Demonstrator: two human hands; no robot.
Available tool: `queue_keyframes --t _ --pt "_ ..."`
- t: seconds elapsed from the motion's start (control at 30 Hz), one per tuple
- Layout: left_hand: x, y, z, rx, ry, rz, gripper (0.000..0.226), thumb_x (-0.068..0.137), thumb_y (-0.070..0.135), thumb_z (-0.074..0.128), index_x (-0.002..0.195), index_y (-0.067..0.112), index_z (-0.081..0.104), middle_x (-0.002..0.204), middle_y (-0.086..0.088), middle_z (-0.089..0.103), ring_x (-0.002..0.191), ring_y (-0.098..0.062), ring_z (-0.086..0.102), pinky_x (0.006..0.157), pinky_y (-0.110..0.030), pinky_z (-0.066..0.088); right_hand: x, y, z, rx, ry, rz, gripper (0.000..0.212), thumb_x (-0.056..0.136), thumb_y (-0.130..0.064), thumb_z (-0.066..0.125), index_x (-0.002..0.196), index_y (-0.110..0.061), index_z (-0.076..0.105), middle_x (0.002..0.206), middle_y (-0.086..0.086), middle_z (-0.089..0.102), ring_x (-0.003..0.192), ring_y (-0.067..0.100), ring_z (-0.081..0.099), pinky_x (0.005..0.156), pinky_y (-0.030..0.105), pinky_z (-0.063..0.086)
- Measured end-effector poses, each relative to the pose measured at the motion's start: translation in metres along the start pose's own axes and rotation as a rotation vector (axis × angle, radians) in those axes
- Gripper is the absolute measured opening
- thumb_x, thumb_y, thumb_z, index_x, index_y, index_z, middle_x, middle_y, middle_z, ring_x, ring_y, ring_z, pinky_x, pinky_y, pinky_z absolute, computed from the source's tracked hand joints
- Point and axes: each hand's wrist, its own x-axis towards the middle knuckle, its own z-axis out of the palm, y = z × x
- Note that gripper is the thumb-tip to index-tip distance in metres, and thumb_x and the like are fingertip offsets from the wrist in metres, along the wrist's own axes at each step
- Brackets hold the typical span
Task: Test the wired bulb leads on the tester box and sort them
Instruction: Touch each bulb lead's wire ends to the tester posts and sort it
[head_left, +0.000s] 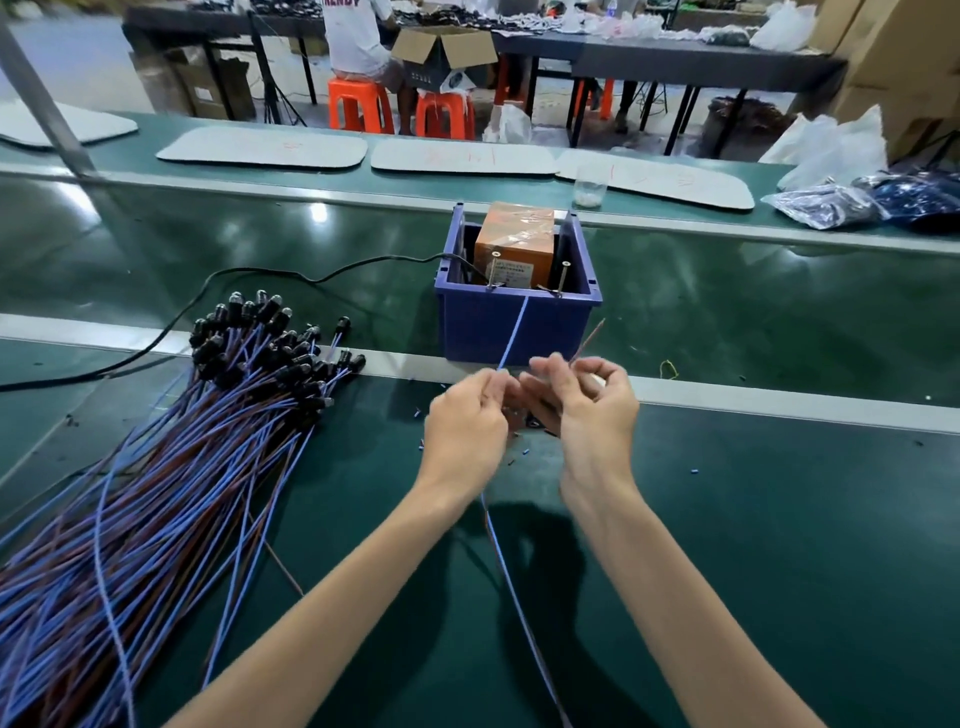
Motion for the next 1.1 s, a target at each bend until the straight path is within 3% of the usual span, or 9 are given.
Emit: queue_keyframes --t 0.13,0.23,0.37,0.43,0.53,0.63,0.77,0.93,1.1 --pt "0.025 0.002 -0.007 -0.037 0.06 0.028 0.023 0.101 0.017 0.044 0.108 0.016 0.065 0.061 0.008 0.064 0.048 -0.008 0.064 0.054 -0.017 0.05 0.017 -0.009 0.002 0.088 0.085 -0.035 0.012 0.098 -0.017 0.052 0.092 -0.015 0.043 0.066 -0.003 0.069 0.047 0.01 0.059 0.054 0.025 0.055" --pt "0.037 0.01 -0.011 0.035 0.132 0.105 0.029 0.101 0.014 0.039 0.125 0.023 0.052 0.058 0.016 0.066 0.036 -0.008 0.057 0.047 -0.011 0.042 0.032 -0.014 0.001 0.079 0.157 -0.021 0.013 0.099 -0.017 0.052 0.086 -0.016 0.048 0.053 -0.007 0.057 0.04 0.004 0.04 0.041 0.016 0.039" --pt "0.047 0.017 -0.014 0.131 0.253 0.179 0.038 0.099 0.011 0.036 0.135 0.023 0.04 0.057 0.02 0.065 0.033 -0.004 0.051 0.051 -0.011 0.042 0.05 -0.026 0.004 0.04 0.137 -0.009 0.025 0.096 0.001 0.042 0.082 -0.014 0.058 0.065 -0.002 0.049 0.044 0.001 0.037 0.041 0.014 0.031" --pt "0.047 0.017 -0.014 0.139 0.272 0.192 0.037 0.098 0.011 0.035 0.133 0.023 0.041 0.057 0.021 0.065 0.032 -0.005 0.051 0.053 -0.01 0.041 0.055 -0.029 0.004 0.039 0.096 -0.005 0.034 0.094 0.008 0.035 0.087 -0.012 0.062 0.073 0.001 0.052 0.05 0.002 0.042 0.045 0.013 0.037" --pt "0.048 0.012 -0.017 0.113 0.248 0.174 0.033 0.099 0.01 0.035 0.126 0.023 0.049 0.058 0.021 0.065 0.031 -0.009 0.054 0.05 -0.007 0.039 0.053 -0.026 0.001 0.005 0.043 -0.041 0.029 0.098 0.002 0.04 0.099 -0.014 0.065 0.075 0.0 0.058 0.051 0.003 0.05 0.05 0.013 0.046" --pt "0.051 0.008 -0.019 0.106 0.236 0.155 0.028 0.099 0.011 0.039 0.117 0.024 0.055 0.059 0.021 0.067 0.033 -0.01 0.056 0.049 -0.012 0.043 0.052 -0.021 -0.002 -0.115 0.035 -0.101 0.025 0.097 -0.004 0.046 0.109 -0.019 0.062 0.067 -0.004 0.065 0.044 0.004 0.047 0.043 0.016 0.041" --pt "0.056 0.007 -0.02 0.062 0.247 0.15 0.023 0.098 0.015 0.044 0.106 0.032 0.057 0.059 0.017 0.068 0.035 -0.011 0.058 0.047 -0.014 0.044 0.058 -0.017 -0.005 -0.173 0.087 -0.111 0.026 0.094 -0.002 0.046 0.096 -0.022 0.064 0.059 -0.008 0.065 0.042 0.002 0.04 0.042 0.014 0.035" --pt "0.06 0.005 -0.019 0.042 0.269 0.132 0.023 0.097 0.015 0.046 0.101 0.034 0.057 0.045 0.011 0.061 0.036 -0.009 0.058 0.052 -0.013 0.047 0.065 -0.018 -0.01 -0.144 0.101 -0.05 0.031 0.093 0.004 0.041 0.103 -0.012 0.067 0.075 -0.001 0.063 0.045 0.002 0.042 0.046 0.012 0.036" --pt "0.06 0.003 -0.017 -0.018 0.236 0.088 0.022 0.097 0.015 0.046 0.101 0.033 0.058 0.041 0.008 0.056 0.037 -0.01 0.058 0.058 -0.028 0.05 0.066 -0.02 -0.01 -0.127 0.021 -0.028 0.031 0.095 0.007 0.038 0.108 -0.007 0.062 0.079 0.003 0.062 0.045 0.001 0.043 0.044 0.013 0.036"
